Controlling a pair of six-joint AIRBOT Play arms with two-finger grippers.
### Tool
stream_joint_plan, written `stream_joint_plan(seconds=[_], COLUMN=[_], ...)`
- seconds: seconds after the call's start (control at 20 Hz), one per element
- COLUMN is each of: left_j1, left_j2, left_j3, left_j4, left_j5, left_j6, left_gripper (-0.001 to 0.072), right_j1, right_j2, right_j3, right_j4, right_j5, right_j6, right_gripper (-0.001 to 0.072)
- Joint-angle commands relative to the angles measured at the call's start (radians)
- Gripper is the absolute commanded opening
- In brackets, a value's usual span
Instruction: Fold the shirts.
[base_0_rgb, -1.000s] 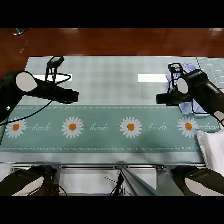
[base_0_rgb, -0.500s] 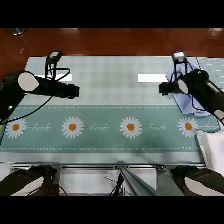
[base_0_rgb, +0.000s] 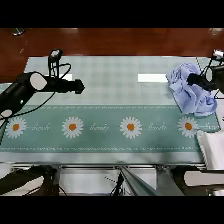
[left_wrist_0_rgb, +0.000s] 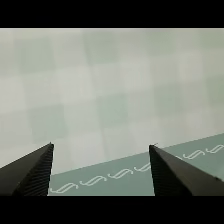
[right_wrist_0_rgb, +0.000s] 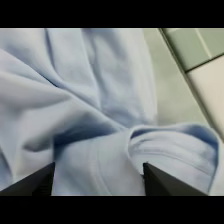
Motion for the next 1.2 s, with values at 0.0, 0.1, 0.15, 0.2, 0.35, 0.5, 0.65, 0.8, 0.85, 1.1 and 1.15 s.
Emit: stream_joint_plan(seconds=[0.0, 0.1, 0.15, 0.2, 0.35, 0.5, 0.65, 0.8, 0.85, 1.1, 1.15], left_j1=[0.014, 0.014, 0.014, 0.024, 0.099, 0.172, 0.195, 0.194, 0.194, 0.195, 0.195], left_j2=[-0.029, -0.027, -0.026, -0.026, 0.001, 0.148, 0.401, 0.605, 0.653, 0.713, 0.711], left_j3=[0.0, 0.0, 0.006, 0.022, 0.089, 0.061, -0.146, -0.309, -0.336, -0.354, -0.354], left_j4=[-0.002, -0.005, -0.003, -0.003, 0.012, 0.01, -0.069, -0.241, -0.286, -0.301, -0.301], left_j5=[0.014, -0.015, -0.062, -0.137, -0.388, -0.505, -0.447, -0.441, -0.439, -0.392, -0.377], left_j6=[-0.001, -0.002, -0.001, 0.0, 0.024, 0.053, 0.052, 0.052, 0.052, 0.052, 0.052], left_gripper=[0.0703, 0.0703, 0.0703, 0.0703, 0.0704, 0.0703, 0.0703, 0.0703, 0.0703, 0.0703, 0.0703], right_j1=[-0.093, -0.112, -0.111, -0.111, -0.08, -0.027, 0.055, 0.169, 0.205, 0.423, 0.47], right_j2=[-0.12, -0.132, -0.121, -0.098, 0.034, 0.203, 0.387, 0.541, 0.578, 0.693, 0.692], right_j3=[0.046, 0.046, 0.053, 0.071, 0.226, 0.401, 0.508, 0.574, 0.594, 0.602, 0.568], right_j4=[0.178, 0.237, 0.283, 0.322, 0.397, 0.414, 0.424, 0.423, 0.423, 0.532, 0.561], right_j5=[0.129, 0.194, 0.207, 0.208, 0.184, 0.134, 0.123, 0.12, 0.13, 0.386, 0.447], right_j6=[-0.108, -0.173, -0.227, -0.273, -0.351, -0.388, -0.444, -0.515, -0.527, -0.587, -0.589], right_gripper=[0.0617, 0.0294, 0.0018, 0.0023, 0.0023, 0.0023, 0.0023, 0.0023, 0.0023, 0.0023, 0.0023])
